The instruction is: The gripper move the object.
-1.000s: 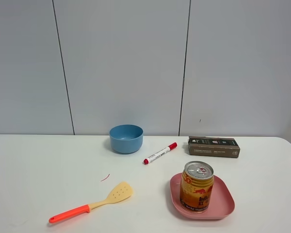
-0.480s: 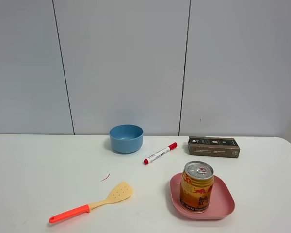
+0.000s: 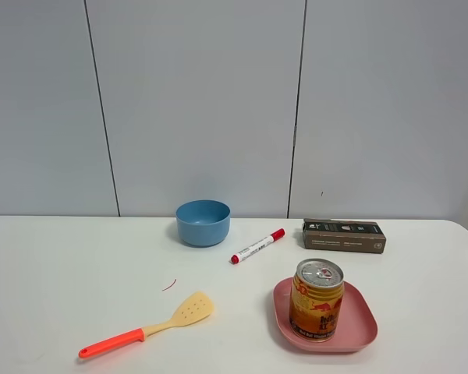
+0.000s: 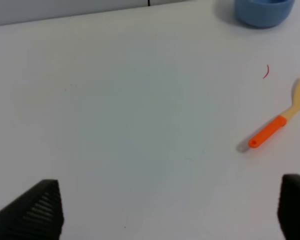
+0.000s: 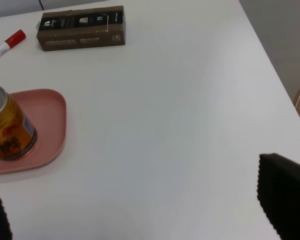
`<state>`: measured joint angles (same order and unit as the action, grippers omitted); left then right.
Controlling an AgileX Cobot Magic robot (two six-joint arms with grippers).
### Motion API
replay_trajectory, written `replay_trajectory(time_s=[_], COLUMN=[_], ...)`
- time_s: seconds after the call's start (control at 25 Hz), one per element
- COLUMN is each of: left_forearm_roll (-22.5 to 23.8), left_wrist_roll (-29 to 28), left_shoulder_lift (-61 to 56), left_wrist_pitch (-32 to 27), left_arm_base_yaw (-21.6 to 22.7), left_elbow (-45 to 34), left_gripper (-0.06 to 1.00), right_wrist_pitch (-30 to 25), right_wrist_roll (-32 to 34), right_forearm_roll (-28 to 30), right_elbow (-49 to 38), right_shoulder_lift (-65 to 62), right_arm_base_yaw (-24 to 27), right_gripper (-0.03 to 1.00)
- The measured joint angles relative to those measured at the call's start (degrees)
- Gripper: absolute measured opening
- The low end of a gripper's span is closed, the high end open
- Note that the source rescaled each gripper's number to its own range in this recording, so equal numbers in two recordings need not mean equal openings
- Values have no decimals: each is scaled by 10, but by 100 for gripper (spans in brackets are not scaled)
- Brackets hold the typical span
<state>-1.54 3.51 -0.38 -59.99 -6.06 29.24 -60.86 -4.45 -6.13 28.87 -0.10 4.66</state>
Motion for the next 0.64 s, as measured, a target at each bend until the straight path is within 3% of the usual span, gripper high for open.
replay_trajectory(time_s=[0.08,0.16,0.64], left_forearm_roll=[0,0,1], left_wrist_roll=[0,-1,-7], left_shoulder_lift=[0,0,0], left_wrist_pitch=[0,0,0], left_arm_base_yaw=[0,0,0], left_elbow=[0,0,0], left_gripper=[85,96,100], right_wrist_pitch=[0,0,0], right_wrist_roll=[0,0,1], right_forearm_roll=[0,0,0], right_elbow=[0,0,0], right_shoulder_lift=[0,0,0], right_arm_base_yaw=[0,0,0], right_gripper=[100,100,100])
